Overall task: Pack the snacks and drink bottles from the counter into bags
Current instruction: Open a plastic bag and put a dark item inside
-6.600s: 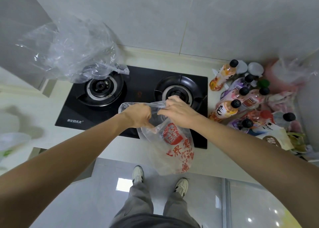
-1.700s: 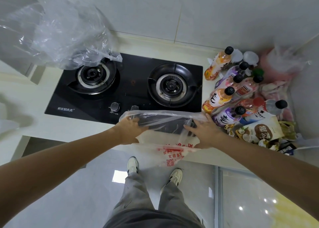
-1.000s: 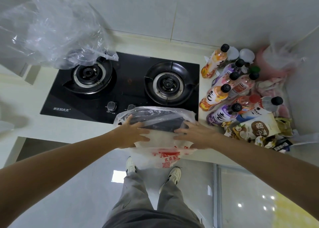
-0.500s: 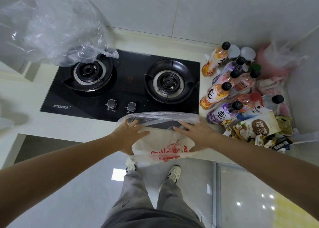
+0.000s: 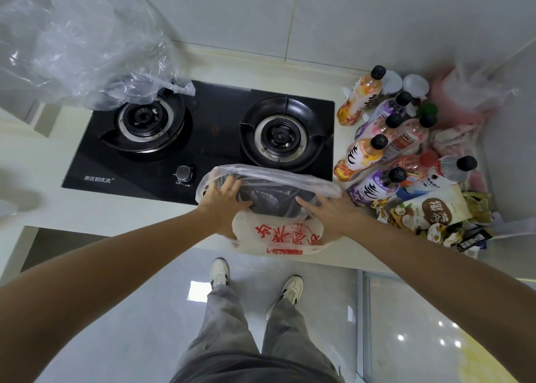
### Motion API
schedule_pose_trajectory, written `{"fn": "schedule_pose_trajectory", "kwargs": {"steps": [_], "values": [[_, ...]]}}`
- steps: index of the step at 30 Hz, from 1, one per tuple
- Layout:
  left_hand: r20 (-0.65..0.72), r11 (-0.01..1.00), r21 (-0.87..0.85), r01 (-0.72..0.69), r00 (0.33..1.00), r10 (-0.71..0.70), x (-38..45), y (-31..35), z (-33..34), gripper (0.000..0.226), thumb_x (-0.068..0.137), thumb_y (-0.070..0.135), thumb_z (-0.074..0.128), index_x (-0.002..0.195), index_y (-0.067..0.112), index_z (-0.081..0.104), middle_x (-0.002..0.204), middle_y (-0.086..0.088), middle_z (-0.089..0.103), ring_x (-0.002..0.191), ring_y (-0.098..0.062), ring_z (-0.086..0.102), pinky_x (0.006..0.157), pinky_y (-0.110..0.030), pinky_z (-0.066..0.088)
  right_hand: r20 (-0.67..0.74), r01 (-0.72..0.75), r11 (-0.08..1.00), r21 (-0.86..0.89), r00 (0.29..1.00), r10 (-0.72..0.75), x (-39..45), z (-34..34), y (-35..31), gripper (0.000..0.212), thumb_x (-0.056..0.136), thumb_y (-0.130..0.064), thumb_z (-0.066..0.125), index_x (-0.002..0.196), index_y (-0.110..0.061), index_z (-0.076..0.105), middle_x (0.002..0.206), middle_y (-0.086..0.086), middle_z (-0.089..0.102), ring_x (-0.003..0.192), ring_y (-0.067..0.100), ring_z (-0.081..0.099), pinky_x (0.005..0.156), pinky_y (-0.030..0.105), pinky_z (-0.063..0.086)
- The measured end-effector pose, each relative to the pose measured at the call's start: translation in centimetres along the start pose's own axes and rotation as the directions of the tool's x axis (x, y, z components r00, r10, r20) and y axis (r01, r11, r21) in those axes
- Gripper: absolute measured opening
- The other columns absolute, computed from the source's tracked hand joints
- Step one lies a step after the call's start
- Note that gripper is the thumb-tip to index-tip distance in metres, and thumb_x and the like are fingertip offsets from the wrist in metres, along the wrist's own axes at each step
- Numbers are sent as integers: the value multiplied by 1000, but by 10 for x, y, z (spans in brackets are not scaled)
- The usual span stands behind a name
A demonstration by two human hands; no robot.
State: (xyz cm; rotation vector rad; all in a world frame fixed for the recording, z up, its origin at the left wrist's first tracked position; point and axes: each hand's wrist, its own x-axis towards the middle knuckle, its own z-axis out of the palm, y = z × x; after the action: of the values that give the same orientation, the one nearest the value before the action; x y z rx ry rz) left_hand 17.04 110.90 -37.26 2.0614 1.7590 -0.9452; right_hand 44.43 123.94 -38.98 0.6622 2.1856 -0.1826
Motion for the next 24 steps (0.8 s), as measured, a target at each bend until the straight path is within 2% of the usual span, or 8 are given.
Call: {"fn": "schedule_pose_trajectory", "kwargs": {"steps": [4, 9, 11, 14, 17, 19, 21, 24], "values": [[17, 998, 58, -1, 1000, 0, 6, 0, -1, 118, 67, 90, 62, 161, 42, 9, 170, -19, -8, 156, -43, -8, 119, -69, 16, 18, -43, 999, 24, 999, 43, 0, -2, -3, 142, 69, -82, 71, 156, -35, -31, 172, 10, 14, 155, 36, 24, 119, 68, 20], [50, 995, 95, -2, 999, -3, 13, 0, -3, 126, 68, 89, 62, 162, 28, 6, 169, -22, -10, 155, -44, -10, 118, -73, 13, -9, -82, 995, 49, 997, 82, 2, 2, -8, 141, 71, -80, 71, 157, -33, -31, 173, 7, 13, 156, 36, 22, 120, 73, 11], [26, 996, 86, 4, 1000, -6, 14, 1, -6, 117, 73, 91, 52, 162, 27, 11, 170, -20, -5, 156, -44, -4, 117, -73, 15, -37, -92, 994, 53, 995, 95, 1, 2, -9, 137, 72, -82, 67, 158, -33, -27, 173, 7, 12, 156, 35, 22, 121, 72, 9], [-76, 999, 51, 0, 997, 4, 11, 0, -11, 92, 85, 87, 35, 157, 29, 29, 169, -17, 8, 155, -41, 10, 117, -70, 21, -48, -101, 990, 95, 993, 106, -1, -3, -10, 123, 77, -90, 50, 161, -34, -18, 173, 3, 13, 157, 32, 20, 121, 71, 7], [-160, 999, 27, -32, 986, 36, 8, 0, -12, 79, 92, 80, 34, 151, 28, 40, 165, -16, 20, 149, -38, 23, 116, -65, 25, -248, -50, 996, 73, 966, 67, -8, -15, -12, 91, 90, -79, 31, 164, -32, 6, 171, -1, 21, 155, 27, 26, 121, 72, -1], [-174, 999, 14, -50, 983, 52, 7, -1, -11, 75, 94, 76, 37, 150, 28, 41, 164, -16, 22, 148, -37, 26, 117, -63, 27, -403, 31, 999, 38, 915, -13, -13, -18, -13, 71, 96, -59, 46, 159, -29, 31, 162, -1, 40, 148, 27, 39, 122, 71, 0], [-164, 999, 10, -51, 985, 52, 5, -2, -9, 72, 95, 74, 36, 151, 29, 40, 165, -15, 21, 151, -40, 21, 119, -63, 23, -529, 84, 995, -59, 843, -102, -18, -15, -14, 51, 95, -40, 58, 143, -26, 54, 142, -2, 60, 135, 26, 51, 120, 72, 5], [-150, 999, 15, -32, 988, 34, 4, -4, -8, 71, 96, 73, 35, 151, 30, 39, 165, -16, 23, 153, -42, 16, 120, -65, 18, -626, 110, 973, -203, 749, -216, -20, -6, -15, 29, 95, -20, 57, 121, -21, 69, 127, 1, 65, 127, 27, 52, 119, 68, 15]]}}
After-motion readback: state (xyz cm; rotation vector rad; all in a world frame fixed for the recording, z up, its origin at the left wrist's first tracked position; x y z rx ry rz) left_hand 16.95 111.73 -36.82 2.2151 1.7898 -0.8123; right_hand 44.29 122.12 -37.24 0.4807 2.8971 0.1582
